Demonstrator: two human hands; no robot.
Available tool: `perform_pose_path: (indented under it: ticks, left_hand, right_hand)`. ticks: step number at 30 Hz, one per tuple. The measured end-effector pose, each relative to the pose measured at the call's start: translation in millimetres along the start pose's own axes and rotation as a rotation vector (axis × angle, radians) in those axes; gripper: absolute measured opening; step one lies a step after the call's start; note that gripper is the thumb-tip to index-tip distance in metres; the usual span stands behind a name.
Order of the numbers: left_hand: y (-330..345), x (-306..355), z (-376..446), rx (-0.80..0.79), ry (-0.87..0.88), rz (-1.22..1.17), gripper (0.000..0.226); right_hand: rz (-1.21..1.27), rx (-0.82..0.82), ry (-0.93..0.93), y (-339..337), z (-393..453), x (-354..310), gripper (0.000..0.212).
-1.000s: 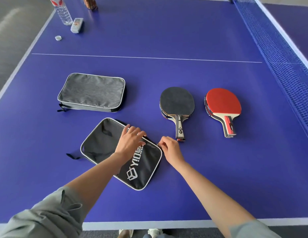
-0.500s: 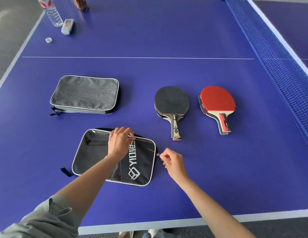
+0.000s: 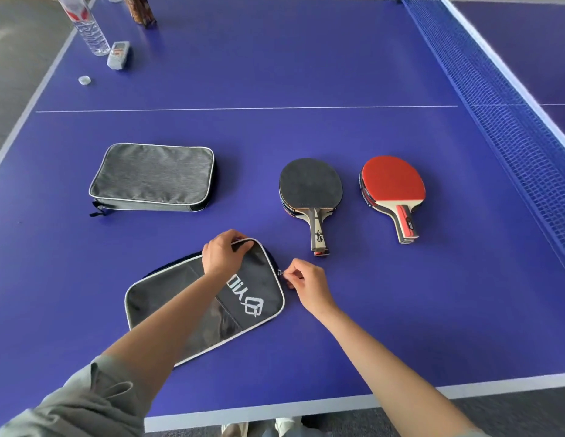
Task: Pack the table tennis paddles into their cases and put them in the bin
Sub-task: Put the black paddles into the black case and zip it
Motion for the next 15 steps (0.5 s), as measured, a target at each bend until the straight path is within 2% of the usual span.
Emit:
perform_pose_path:
  ticks: [3,5,9,12,15]
  left_hand:
    - [-11,-20,9,0.067,-0.216,-0.089,0.025]
    - [-14,-27,11,0.075,-0.287,-0.150,0.025]
    - [-7,-21,1,0.067,-0.197,-0.092,0.023]
    - [-5,-9,-4,0.014,-0.084,-0.119,0.020]
    - [-9,9,-7,-0.043,0.052,-0.154,0.017]
  right_hand:
    - [0.022,0.000,0.037,-1,-16,8,0.017]
    - [0.029,0.012,0.060,-2,-27,13,0.018]
    - [-0.045,-0.013,0.048,0,-42,13,0.017]
    - [-0.050,-0.064,0.066,-4,-35,11,0.005]
    - [0.026,-0.053,0.150,-10,-12,-1,0.022]
Point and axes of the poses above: each hand's wrist, its own z-axis towards the middle knuckle, its own y-axis out of the palm, x = y × z, the point moved 5 cm from there along z, towards the middle knuckle, and after that the axes turned 8 degrees about x, right-handed, at the moved point
